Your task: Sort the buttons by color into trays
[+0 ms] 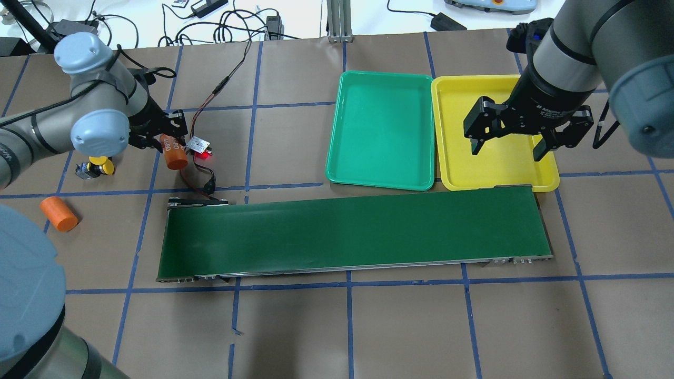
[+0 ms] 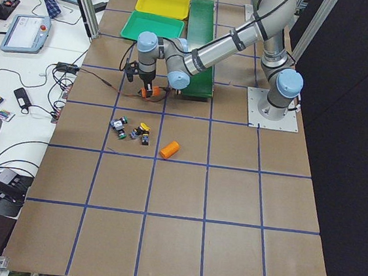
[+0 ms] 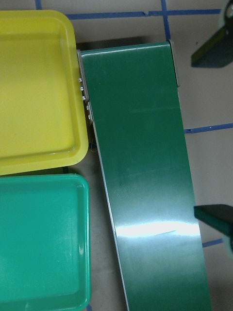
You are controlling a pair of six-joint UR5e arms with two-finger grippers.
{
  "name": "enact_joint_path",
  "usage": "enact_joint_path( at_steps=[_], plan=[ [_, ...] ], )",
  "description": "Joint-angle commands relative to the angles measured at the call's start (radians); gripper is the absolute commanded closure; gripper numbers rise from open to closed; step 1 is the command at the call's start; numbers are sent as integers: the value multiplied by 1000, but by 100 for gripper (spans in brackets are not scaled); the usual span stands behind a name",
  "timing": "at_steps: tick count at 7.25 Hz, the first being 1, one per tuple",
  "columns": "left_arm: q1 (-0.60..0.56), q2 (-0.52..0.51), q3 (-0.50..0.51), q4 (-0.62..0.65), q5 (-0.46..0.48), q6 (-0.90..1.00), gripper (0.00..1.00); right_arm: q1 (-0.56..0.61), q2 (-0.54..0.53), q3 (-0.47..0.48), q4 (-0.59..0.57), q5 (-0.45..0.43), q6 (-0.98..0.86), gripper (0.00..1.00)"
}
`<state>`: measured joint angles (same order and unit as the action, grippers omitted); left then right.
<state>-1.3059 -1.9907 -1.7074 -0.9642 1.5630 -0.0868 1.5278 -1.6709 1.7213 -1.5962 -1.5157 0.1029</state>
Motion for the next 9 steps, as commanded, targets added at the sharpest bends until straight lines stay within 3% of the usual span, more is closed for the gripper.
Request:
enact_joint_path(
  at_steps=[1,3,4,5,9],
  plan=[
    [-1,139,-7,-157,3,-40,100,0,-12,3,2,37,0,0],
    [20,200,-17,-226,20,-85,100,0,-12,3,2,37,-2,0],
    [20,213,-23,-231,87,-167,100,0,-15,3,8,35,-2,0],
    [2,239,-44,-317,98,-317,100,0,-18,3,10,26,-2,0],
    [-41,419,-299,-332,45,-765,100,0,-20,6,10,25,-2,0]
  ],
)
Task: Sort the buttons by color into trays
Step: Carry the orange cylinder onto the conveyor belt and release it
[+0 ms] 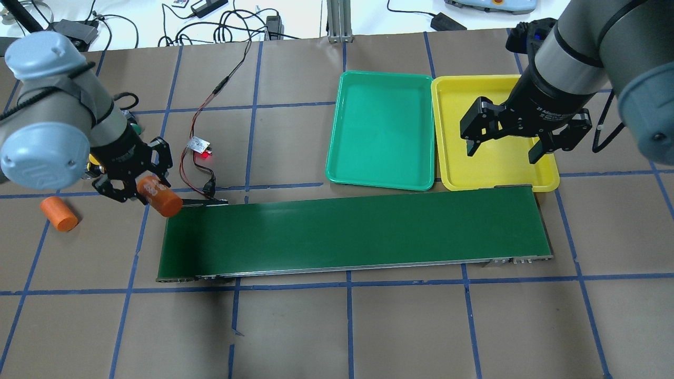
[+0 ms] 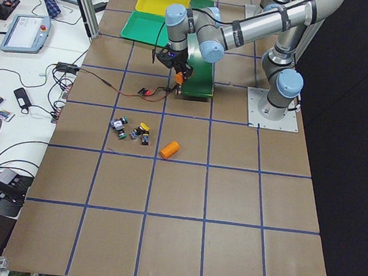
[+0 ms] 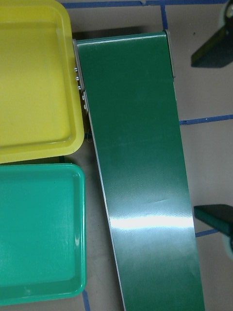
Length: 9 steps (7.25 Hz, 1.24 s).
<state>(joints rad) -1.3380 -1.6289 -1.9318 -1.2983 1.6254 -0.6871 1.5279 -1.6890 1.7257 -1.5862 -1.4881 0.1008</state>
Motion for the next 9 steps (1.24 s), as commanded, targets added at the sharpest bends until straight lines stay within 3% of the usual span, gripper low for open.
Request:
enact_joint_path(
  at_steps=[1,4,7,8,9],
  plan=[
    [-12,87,-85,1,-24,-239,100,-2,-1,2,2,-7,-1,0],
    [-82,68,-131,23,-5,-518,100,0,-3,2,2,3,0,0],
    [-83,60,-167,106,-4,-540,100,0,0,2,0,2,0,0],
    [-78,26,-168,173,60,-540,88,0,-5,9,5,5,0,0],
    [-82,8,-167,189,153,-526,50,0,-20,27,5,-1,0,0]
  ],
)
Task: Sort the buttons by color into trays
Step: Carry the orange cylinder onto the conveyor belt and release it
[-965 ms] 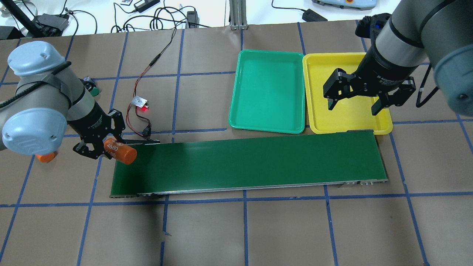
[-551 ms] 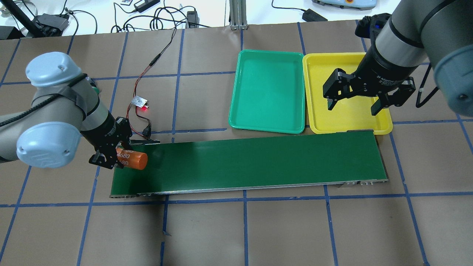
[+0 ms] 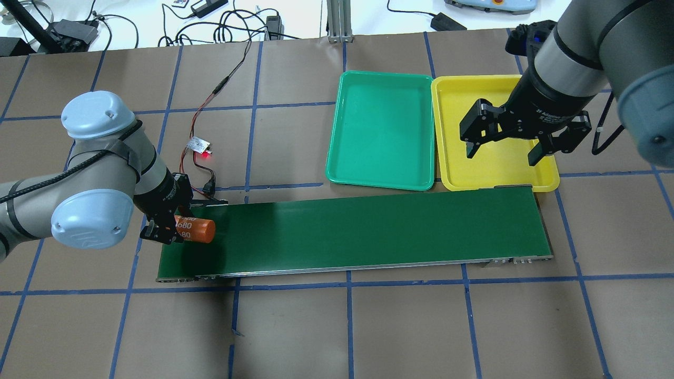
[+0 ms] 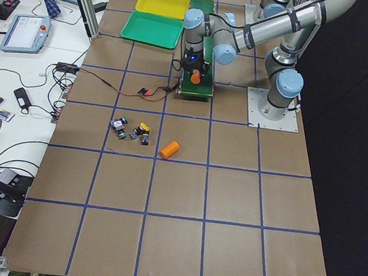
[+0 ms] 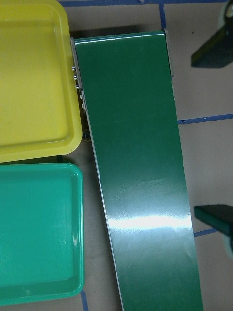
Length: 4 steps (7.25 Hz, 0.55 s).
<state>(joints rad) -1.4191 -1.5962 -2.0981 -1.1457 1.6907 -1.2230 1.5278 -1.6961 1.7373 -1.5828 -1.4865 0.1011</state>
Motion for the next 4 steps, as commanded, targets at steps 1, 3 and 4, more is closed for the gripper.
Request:
enact_joint_path(
  at_steps=[1,3,4],
  plan=[
    [-3,-25,0,41,80,31,5,-2,-22,30,-2,-8,-1,0],
    [-9,-22,3,43,61,31,0,0,-22,36,-8,5,0,0],
    [2,-5,13,40,5,36,0,0,-22,41,1,-7,2,0]
  ],
)
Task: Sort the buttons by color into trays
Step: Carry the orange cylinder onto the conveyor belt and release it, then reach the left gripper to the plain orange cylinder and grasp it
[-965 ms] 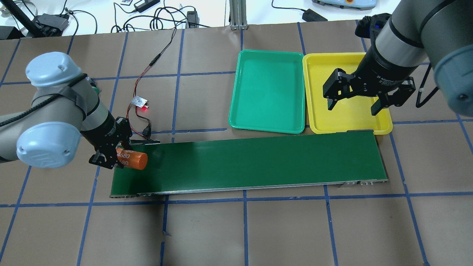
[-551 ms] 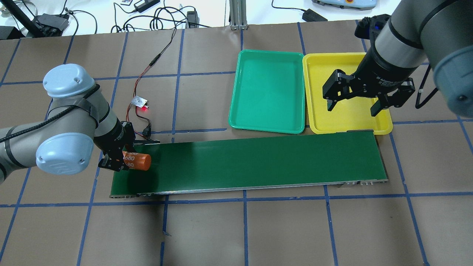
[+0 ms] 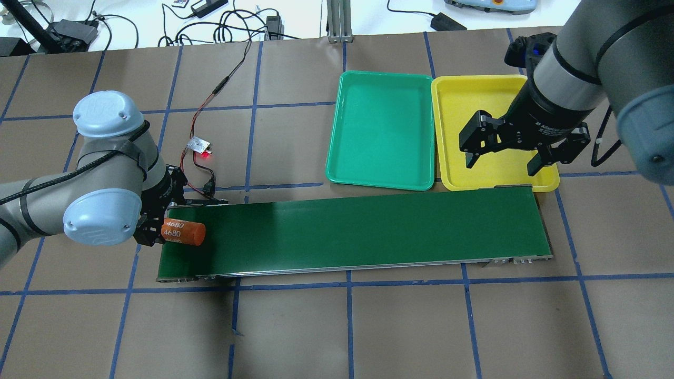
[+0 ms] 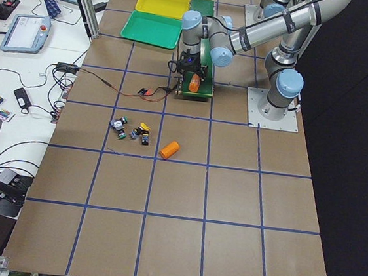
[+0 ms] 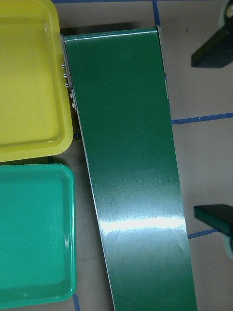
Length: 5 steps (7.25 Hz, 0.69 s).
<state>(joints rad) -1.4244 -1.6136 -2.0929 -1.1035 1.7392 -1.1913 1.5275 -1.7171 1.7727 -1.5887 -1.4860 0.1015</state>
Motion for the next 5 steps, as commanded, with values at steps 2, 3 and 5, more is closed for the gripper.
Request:
enact_joint_path(
  at_steps=[2,3,5],
  plan=[
    [39,50,78,-40,-61,204,0,0,-1,5,-5,-7,1,0],
    [112,58,108,-80,-56,345,0,0,-1,5,-7,-2,1,0],
    [398,5,145,-41,-70,709,0,0,-6,5,-2,-8,3,0]
  ],
)
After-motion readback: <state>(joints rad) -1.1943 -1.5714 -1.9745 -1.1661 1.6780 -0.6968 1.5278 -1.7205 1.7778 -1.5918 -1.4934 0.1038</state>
